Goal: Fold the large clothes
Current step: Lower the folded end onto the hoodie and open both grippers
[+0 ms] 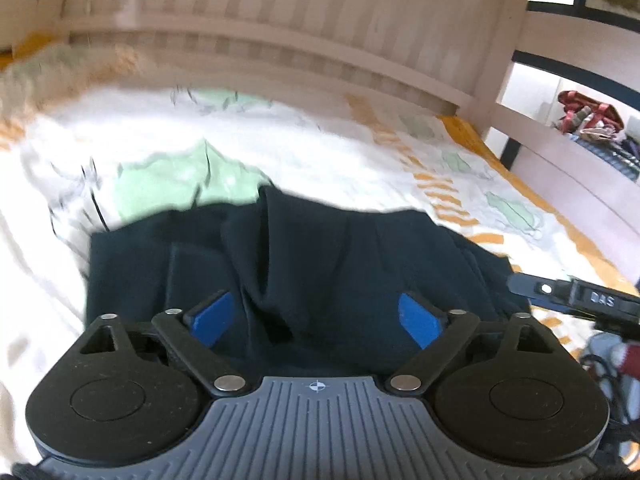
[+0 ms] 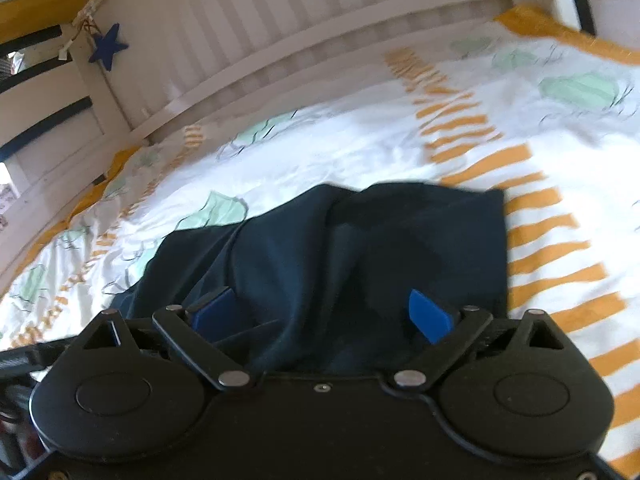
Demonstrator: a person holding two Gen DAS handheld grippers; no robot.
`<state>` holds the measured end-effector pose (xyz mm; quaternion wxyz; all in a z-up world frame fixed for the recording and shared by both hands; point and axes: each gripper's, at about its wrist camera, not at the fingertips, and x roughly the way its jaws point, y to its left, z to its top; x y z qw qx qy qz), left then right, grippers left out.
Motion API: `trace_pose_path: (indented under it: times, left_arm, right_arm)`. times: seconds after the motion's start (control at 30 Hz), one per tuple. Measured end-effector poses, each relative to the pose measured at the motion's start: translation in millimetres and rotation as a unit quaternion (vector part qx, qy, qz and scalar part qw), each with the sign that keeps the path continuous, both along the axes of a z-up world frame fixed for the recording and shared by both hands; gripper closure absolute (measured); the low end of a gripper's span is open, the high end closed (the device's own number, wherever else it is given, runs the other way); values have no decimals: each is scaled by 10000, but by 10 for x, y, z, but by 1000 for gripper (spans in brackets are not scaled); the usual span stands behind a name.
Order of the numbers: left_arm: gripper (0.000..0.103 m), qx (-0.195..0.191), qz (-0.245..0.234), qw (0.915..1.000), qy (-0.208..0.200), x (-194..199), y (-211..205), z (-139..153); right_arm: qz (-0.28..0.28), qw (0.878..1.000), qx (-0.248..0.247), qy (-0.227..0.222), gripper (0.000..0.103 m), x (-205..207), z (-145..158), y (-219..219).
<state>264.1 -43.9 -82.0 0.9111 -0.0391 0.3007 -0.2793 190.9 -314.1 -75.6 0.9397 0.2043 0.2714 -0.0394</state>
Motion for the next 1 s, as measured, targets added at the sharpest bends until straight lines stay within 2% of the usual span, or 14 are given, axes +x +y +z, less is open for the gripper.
trace_pose_path:
  times: [0.13,0.27,0.37,0.47,0.57,0.63,0.7,0.73,0.83,1.0]
  left_arm:
    - [12,104,114,9998,-89,143,-144,78]
    - [12,175,280,9993,-147,318,-280,75]
    - [12,194,418,9989,-33,472,-340,10]
    - [12,352,582,9976,106,667,-400,-108]
    - [12,586,691,9955,287,850,-402,-286]
    - [12,784,785,9929,436,961,-378,-457]
    - [8,736,705,9935,500,1014,-316,-605]
    - [6,712,654,9946,379,1001,-291,-642]
    - [6,756,598,9950,277,974,-287,-646]
    - [6,726,623,9949,329,927,-222,-453]
  right_arm:
    - [91,9981,-581,-158,4,73,134,102]
    - [383,9932,-1090,-125,3,353,199,265]
    - [535,9891,-1366,-88,3,646,206,370]
    - [523,9896,-1336,49,3,908,156,373]
    - [402,9900,-1294,389,3,1154,32,315]
    - [328,9879,-1329,728,4,1290,-110,267]
    - [325,9834,-1376,1138,3,1388,-300,215]
    - [351,9823,-1318,1286,3,1418,-392,196]
    - [338,9865,-1186,1073,1,1348,-494,153]
    - [365,9905,-979,899,1,1282,-386,81]
